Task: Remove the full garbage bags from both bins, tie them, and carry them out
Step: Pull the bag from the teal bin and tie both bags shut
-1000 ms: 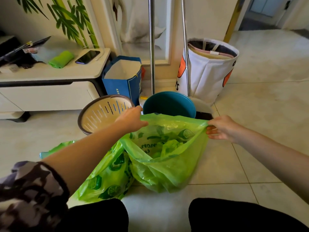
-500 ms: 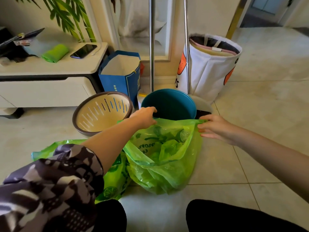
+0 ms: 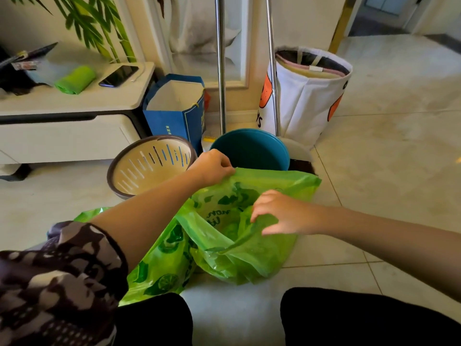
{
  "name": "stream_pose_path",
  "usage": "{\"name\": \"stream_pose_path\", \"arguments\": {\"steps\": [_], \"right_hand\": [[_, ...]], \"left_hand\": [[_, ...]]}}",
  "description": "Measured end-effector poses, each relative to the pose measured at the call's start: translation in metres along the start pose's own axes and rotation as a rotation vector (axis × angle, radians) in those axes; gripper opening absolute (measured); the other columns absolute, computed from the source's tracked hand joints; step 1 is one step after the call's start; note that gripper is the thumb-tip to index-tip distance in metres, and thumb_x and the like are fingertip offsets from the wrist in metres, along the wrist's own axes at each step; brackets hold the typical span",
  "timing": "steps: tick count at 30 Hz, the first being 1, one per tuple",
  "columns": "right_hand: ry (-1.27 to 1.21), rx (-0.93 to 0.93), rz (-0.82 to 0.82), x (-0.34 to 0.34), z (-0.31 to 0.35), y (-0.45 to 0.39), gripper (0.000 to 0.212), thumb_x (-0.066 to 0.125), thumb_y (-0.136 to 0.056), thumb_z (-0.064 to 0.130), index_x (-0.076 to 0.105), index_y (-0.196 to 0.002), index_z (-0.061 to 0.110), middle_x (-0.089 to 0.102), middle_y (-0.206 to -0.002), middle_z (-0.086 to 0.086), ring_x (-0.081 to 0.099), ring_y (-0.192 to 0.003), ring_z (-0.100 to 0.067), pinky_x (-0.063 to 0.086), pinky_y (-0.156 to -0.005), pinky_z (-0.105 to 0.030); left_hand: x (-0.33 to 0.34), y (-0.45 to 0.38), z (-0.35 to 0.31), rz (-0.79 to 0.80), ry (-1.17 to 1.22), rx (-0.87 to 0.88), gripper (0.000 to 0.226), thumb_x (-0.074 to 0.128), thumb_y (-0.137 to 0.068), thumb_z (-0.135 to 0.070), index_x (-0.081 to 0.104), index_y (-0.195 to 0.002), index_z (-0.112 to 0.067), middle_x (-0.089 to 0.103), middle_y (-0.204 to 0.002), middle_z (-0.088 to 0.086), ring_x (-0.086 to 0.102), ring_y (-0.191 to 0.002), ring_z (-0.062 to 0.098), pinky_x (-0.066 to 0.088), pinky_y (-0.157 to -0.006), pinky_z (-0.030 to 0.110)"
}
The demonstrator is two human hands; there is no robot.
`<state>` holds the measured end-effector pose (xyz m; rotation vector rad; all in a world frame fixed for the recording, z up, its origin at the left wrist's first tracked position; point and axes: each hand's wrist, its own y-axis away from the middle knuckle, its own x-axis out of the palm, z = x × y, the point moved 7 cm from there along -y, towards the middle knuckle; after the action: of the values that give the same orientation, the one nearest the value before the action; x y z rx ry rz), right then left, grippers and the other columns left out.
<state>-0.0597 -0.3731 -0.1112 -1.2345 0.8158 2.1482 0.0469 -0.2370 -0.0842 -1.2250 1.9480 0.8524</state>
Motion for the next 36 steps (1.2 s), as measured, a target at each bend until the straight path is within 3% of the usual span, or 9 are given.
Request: {"name": "stream_pose_path", "arguments": {"steps": [3, 5, 7, 11, 19, 27, 29, 33, 36], "right_hand": [[-0.038, -0.005, -0.068, -0.002, 0.011, -0.005, 0.017, 0.062, -0.086, 0.037, 0.066, -0.098, 0.025, 0.06, -0.102, 0.008, 0.044, -0.104, -0.005, 0.039, -0.096, -0.03], [-0.066, -0.014, -0.104, -0.006, 0.017, -0.007, 0.012, 0.061, -0.087, 0.036, 0.067, -0.091, 0.027, 0.06, -0.092, 0.013, 0.047, -0.097, -0.004, 0.041, -0.089, -0.026], [-0.099, -0.003, -0.128, -0.011, 0.02, -0.007, 0.008, 0.061, -0.088, 0.033, 0.066, -0.09, 0.027, 0.06, -0.088, 0.017, 0.051, -0.093, -0.002, 0.041, -0.084, -0.02], [-0.225, 0.055, -0.154, -0.021, 0.016, -0.003, 0.009, 0.061, -0.088, 0.022, 0.067, -0.093, 0.019, 0.064, -0.09, 0.015, 0.056, -0.087, 0.003, 0.04, -0.077, -0.006], [-0.318, 0.091, -0.284, -0.046, 0.01, 0.013, 0.005, 0.066, -0.082, 0.017, 0.069, -0.082, 0.021, 0.07, -0.087, 0.009, 0.061, -0.088, 0.0, 0.048, -0.083, -0.019], [-0.447, 0.165, -0.452, -0.078, -0.002, 0.029, 0.006, 0.068, -0.081, 0.014, 0.066, -0.081, 0.02, 0.07, -0.086, 0.006, 0.065, -0.09, -0.011, 0.051, -0.091, -0.041], [-0.436, 0.161, -0.446, -0.08, 0.003, 0.03, 0.007, 0.065, -0.083, 0.013, 0.064, -0.082, 0.02, 0.069, -0.086, 0.006, 0.065, -0.089, -0.011, 0.051, -0.089, -0.041], [-0.514, 0.102, -0.548, -0.096, 0.017, 0.032, 0.012, 0.061, -0.086, 0.008, 0.06, -0.082, 0.02, 0.063, -0.082, 0.007, 0.062, -0.082, -0.011, 0.051, -0.081, -0.028], [-0.543, 0.082, -0.584, -0.101, 0.022, 0.031, 0.009, 0.058, -0.088, 0.009, 0.058, -0.084, 0.017, 0.059, -0.079, 0.006, 0.055, -0.073, -0.005, 0.046, -0.072, -0.024]], "left_hand": [[-0.002, 0.004, 0.005, -0.01, 0.01, -0.019, 0.02, 0.06, -0.091, -0.03, 0.073, -0.092, -0.015, 0.068, -0.082, 0.001, 0.062, -0.073, 0.014, 0.047, -0.062, 0.022], [-0.006, 0.005, 0.009, -0.043, 0.028, -0.028, 0.018, 0.062, -0.089, -0.028, 0.075, -0.094, -0.017, 0.071, -0.087, 0.001, 0.063, -0.078, 0.014, 0.053, -0.071, 0.027], [-0.011, 0.007, 0.011, -0.069, 0.059, -0.028, 0.016, 0.064, -0.088, -0.024, 0.075, -0.098, -0.018, 0.072, -0.094, -0.001, 0.064, -0.086, 0.014, 0.052, -0.08, 0.028], [-0.015, 0.011, 0.011, -0.075, 0.105, -0.026, 0.015, 0.063, -0.089, -0.022, 0.075, -0.098, -0.018, 0.071, -0.095, -0.002, 0.064, -0.088, 0.013, 0.049, -0.081, 0.026], [-0.018, 0.026, -0.003, -0.016, 0.358, -0.033, 0.013, 0.059, -0.092, -0.023, 0.069, -0.091, -0.015, 0.067, -0.096, 0.002, 0.06, -0.088, 0.013, 0.044, -0.068, 0.019], [-0.032, 0.039, -0.011, -0.043, 0.401, -0.004, 0.02, 0.056, -0.093, -0.022, 0.07, -0.089, -0.007, 0.07, -0.099, 0.003, 0.061, -0.091, 0.014, 0.047, -0.079, 0.025], [-0.037, 0.043, -0.013, -0.064, 0.406, -0.002, 0.018, 0.056, -0.094, -0.022, 0.069, -0.089, -0.01, 0.072, -0.095, 0.002, 0.062, -0.088, 0.014, 0.048, -0.079, 0.026], [-0.053, 0.051, -0.025, -0.18, 0.503, 0.043, 0.017, 0.057, -0.093, -0.02, 0.07, -0.087, -0.01, 0.072, -0.082, -0.006, 0.058, -0.066, -0.006, 0.046, -0.063, 0.008], [-0.056, 0.054, -0.034, -0.156, 0.457, 0.067, 0.018, 0.057, -0.093, -0.019, 0.07, -0.088, -0.007, 0.073, -0.083, -0.004, 0.053, -0.056, -0.006, 0.042, -0.056, 0.003]]}}
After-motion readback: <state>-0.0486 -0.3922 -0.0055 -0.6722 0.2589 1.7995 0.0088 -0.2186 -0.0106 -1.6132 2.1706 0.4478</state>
